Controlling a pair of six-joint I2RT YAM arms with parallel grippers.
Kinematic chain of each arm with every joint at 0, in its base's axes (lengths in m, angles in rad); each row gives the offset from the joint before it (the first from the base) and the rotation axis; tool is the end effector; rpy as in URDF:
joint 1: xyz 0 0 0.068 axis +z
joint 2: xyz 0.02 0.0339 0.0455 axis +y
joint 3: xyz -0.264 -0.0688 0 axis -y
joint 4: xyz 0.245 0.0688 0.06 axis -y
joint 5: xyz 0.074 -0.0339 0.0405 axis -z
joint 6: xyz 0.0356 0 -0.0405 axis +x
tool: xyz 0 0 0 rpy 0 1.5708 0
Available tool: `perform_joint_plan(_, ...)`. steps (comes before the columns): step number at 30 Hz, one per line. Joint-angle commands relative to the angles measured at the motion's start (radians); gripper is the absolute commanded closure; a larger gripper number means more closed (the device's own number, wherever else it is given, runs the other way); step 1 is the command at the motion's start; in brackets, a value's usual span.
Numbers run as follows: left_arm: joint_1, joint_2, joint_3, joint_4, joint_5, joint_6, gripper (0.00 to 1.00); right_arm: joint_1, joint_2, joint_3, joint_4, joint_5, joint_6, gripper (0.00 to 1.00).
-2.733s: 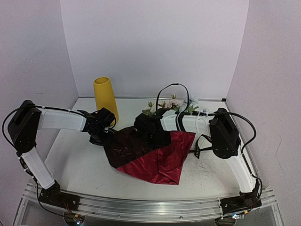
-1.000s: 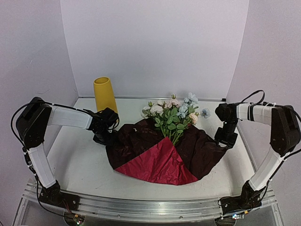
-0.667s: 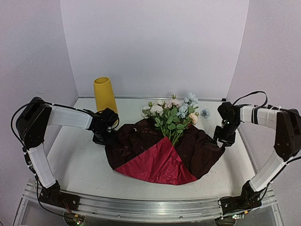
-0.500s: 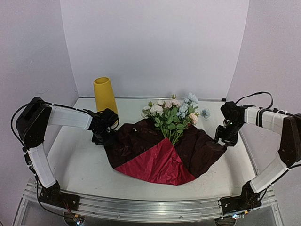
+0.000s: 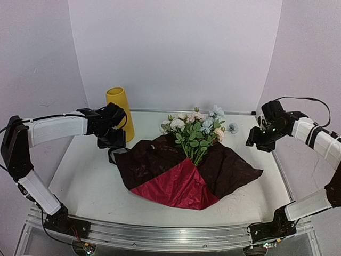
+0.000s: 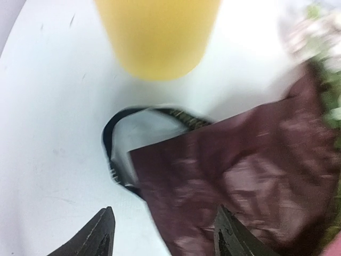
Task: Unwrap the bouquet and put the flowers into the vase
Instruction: Unfold the wrapping paper at the center of the board.
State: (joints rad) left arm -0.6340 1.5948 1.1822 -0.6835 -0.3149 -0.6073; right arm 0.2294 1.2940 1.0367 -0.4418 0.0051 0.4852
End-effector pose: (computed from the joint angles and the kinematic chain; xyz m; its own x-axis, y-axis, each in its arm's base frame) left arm 0.2677 -0.1831 0.2382 -0.8448 -0.0523 -0.5325 -0.0400 0.9986 -0.0346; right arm 0.2766 0.0644 0.2926 -0.6586 0.3251 -0.6786 0.0945 0.9304 0.3541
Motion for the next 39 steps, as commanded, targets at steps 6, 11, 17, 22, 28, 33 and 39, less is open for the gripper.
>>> perform_joint_plan(6,0.001,-0.059,0.084,0.136,0.382,-0.034,0.58,0.164,0.026,0.011,0.144,-0.294,0.007,0.75)
perform_joint_plan(11,-0.015,-0.035,-0.022,0.36,0.515,-0.122,0.8,0.232,0.128,-0.011,0.26,-0.339,0.086,0.99)
perform_joint_plan(17,-0.082,0.128,0.044,0.404,0.479,-0.083,1.0,0.237,0.228,-0.069,0.331,-0.317,0.122,1.0)
perform_joint_plan(22,-0.098,0.233,0.041,0.439,0.447,-0.107,1.0,0.236,0.299,-0.112,0.333,-0.267,0.116,1.0)
perform_joint_plan(28,-0.093,0.264,0.018,0.438,0.338,-0.188,1.0,0.236,0.336,-0.162,0.321,-0.178,0.15,1.0)
perform_joint_plan(33,-0.092,0.28,-0.038,0.437,0.289,-0.232,1.0,0.235,0.353,-0.173,0.246,-0.054,0.169,1.0)
perform_joint_plan(39,-0.088,0.305,-0.102,0.435,0.285,-0.241,1.0,0.218,0.346,-0.214,0.204,-0.005,0.18,1.0)
